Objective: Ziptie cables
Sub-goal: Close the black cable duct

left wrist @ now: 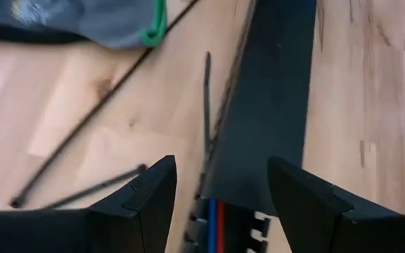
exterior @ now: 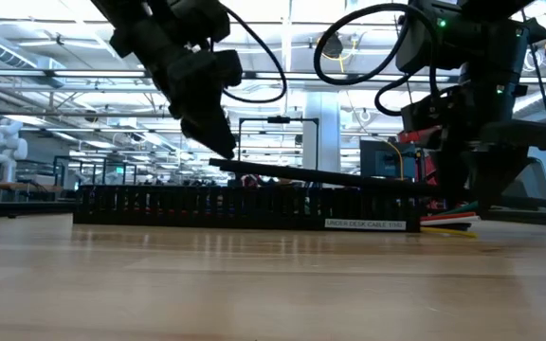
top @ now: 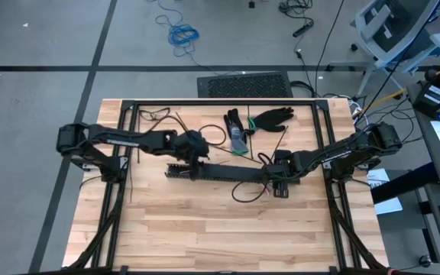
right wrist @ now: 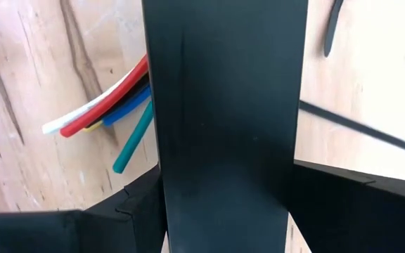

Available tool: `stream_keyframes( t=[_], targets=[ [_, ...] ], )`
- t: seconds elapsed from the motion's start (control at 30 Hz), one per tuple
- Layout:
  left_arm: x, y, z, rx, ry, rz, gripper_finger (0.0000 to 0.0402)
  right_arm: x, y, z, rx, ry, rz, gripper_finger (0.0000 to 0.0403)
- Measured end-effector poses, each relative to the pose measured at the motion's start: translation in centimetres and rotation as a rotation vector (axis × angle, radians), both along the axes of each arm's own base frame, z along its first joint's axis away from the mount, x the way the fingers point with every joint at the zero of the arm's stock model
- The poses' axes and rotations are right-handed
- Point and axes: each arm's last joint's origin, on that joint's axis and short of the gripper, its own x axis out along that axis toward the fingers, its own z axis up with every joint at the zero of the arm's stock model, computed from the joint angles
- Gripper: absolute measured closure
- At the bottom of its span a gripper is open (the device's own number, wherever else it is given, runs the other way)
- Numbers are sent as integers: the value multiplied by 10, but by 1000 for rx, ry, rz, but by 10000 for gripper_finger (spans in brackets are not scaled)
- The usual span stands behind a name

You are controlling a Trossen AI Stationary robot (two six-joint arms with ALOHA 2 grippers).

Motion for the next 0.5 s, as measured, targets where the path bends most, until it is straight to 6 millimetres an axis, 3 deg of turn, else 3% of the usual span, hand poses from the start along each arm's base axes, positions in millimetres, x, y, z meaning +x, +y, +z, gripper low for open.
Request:
stream_keyframes(
  t=[0.33, 0.5],
  targets=[
    [4, -4, 7, -13, -72, -2, 185, -2, 0, 0, 16, 28, 5, 167],
    [8, -9, 0, 4, -61, -75, 185, -2, 0, 0, 14, 29, 14, 167]
  ],
)
